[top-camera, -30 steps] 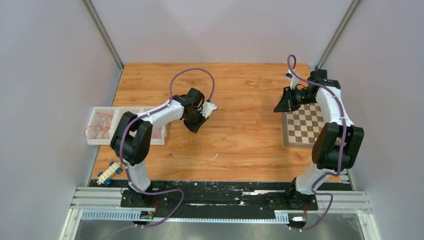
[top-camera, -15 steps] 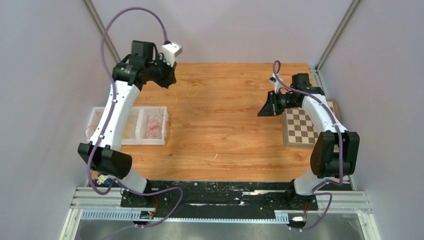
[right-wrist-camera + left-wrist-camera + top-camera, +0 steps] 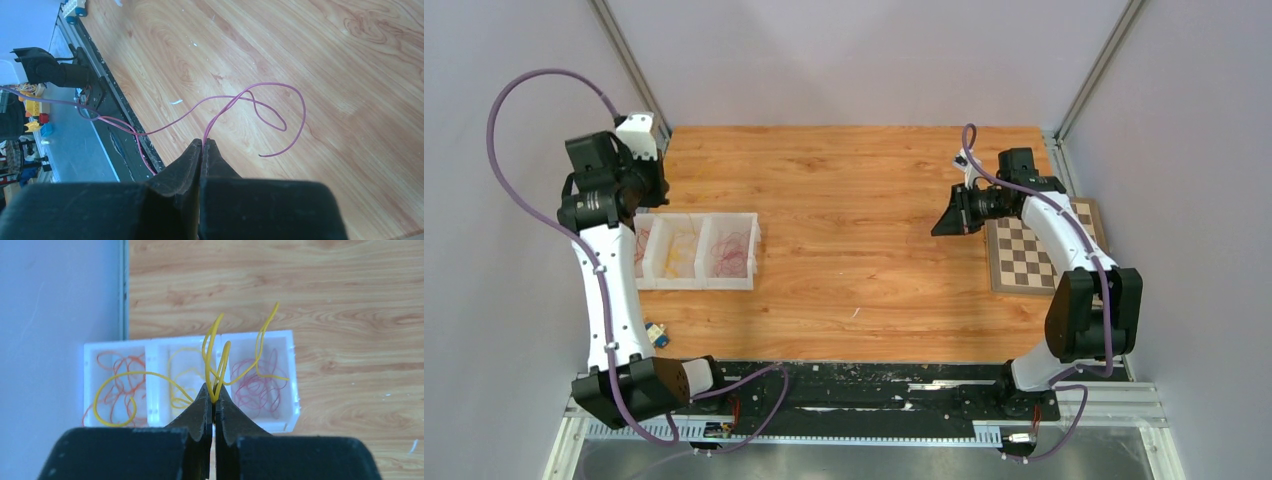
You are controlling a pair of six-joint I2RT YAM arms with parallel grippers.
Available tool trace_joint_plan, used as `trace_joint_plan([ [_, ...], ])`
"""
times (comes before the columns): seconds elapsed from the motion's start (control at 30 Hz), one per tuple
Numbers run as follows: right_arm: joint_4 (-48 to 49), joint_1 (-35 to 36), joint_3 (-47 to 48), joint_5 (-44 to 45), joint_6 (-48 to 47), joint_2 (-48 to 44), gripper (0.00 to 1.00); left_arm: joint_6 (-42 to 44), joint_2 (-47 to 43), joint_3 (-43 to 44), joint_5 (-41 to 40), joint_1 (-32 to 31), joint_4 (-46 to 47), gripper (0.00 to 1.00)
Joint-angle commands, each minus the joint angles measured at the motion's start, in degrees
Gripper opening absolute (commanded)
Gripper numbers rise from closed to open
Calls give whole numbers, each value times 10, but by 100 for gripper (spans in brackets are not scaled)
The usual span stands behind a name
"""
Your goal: Untangle the cables
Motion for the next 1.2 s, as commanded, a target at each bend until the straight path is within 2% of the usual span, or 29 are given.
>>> trace_joint_plan([
  [0.0,14,9,-1,-7,12,-15,0,-30,-52,-83,-45,53,104,0],
  [0.2,4,23,-10,31,-4,-17,0,-67,-82,-192,-94,93,222,0],
  [0.33,-7,24,-5,39,-10,-9,0,-106,-81,-235,-150,94,281,0],
  [0.43,-15,23,2,40,-13,6,0,-138,-86,-283,-159,95,347,0],
  [0.67,-21,23,3,43,-10,21,0,-123,-89,-388,-187,95,529,0],
  [0.8,-22,24,4,45,-10,26,0,-99,-96,-439,-186,95,599,0],
  [1.0,-24,24,1,48,-11,29,0,-82,-107,-498,-126,95,568,0],
  [1.17,-26,23,3,48,-12,33,0,-64,-106,-528,-128,96,544,0],
])
